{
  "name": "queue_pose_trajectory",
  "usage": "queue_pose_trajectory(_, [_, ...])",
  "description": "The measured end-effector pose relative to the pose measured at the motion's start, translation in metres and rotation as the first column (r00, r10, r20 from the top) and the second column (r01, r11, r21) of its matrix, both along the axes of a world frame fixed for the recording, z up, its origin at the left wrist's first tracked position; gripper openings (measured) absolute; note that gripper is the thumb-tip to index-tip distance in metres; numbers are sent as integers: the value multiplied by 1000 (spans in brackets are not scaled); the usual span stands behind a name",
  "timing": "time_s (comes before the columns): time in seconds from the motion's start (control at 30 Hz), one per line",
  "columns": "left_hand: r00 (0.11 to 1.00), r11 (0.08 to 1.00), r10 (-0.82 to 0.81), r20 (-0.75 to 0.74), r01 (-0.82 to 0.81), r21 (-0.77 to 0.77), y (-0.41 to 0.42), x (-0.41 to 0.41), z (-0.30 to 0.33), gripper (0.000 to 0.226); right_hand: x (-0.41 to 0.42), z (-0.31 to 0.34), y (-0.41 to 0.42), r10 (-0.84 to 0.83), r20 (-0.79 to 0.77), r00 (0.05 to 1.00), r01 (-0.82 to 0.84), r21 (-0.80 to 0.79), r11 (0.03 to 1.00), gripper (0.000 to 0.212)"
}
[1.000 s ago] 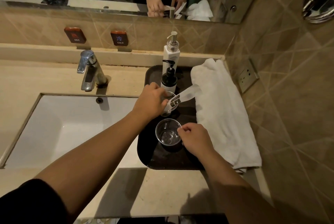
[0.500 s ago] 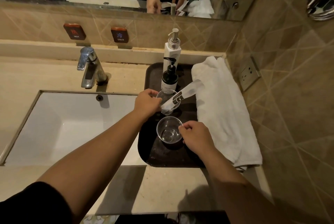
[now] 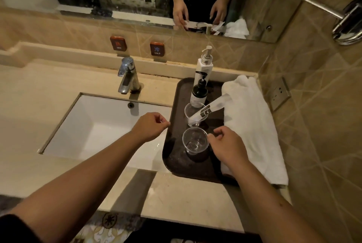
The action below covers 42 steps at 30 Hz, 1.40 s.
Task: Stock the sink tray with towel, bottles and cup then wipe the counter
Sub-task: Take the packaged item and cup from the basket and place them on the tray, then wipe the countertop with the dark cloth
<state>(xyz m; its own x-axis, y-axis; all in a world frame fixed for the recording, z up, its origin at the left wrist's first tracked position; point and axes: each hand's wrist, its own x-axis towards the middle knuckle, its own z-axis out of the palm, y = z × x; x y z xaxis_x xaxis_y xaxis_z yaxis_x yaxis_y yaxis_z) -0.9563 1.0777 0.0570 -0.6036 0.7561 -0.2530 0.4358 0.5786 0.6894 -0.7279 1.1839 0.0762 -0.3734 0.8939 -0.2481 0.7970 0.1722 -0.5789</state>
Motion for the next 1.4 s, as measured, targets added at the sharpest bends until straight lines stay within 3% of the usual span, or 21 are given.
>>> queue_pose_trajectory(0.2, [996,998,10,-87,-16,-68,-75,10,26,20,-18,34,-17,241,-65,968,-224,196,955,21])
queue_pose_trajectory(0.43, [983,987,60,-174,-84,-135,-179,15,53,20,-66,58,-81,551,-58,832,-537,161,828,18])
queue_pose_trajectory(0.6, [981,976,121,-151,-145,-161,-256,2,66,22,-106,60,-142,694,-15,720,-685,147,713,17])
queue_pose_trajectory(1.07, [942,924,293,-164,-323,-203,-537,-136,43,15,-262,35,-386,826,182,533,-846,89,526,17])
queue_pose_trajectory(1.23, [943,915,281,-177,-319,-246,-611,-197,34,14,-313,27,-459,843,190,503,-862,47,504,18])
queue_pose_trajectory(1.4, [958,920,245,-149,-278,-278,-633,-251,24,14,-355,19,-489,831,189,523,-849,37,527,15])
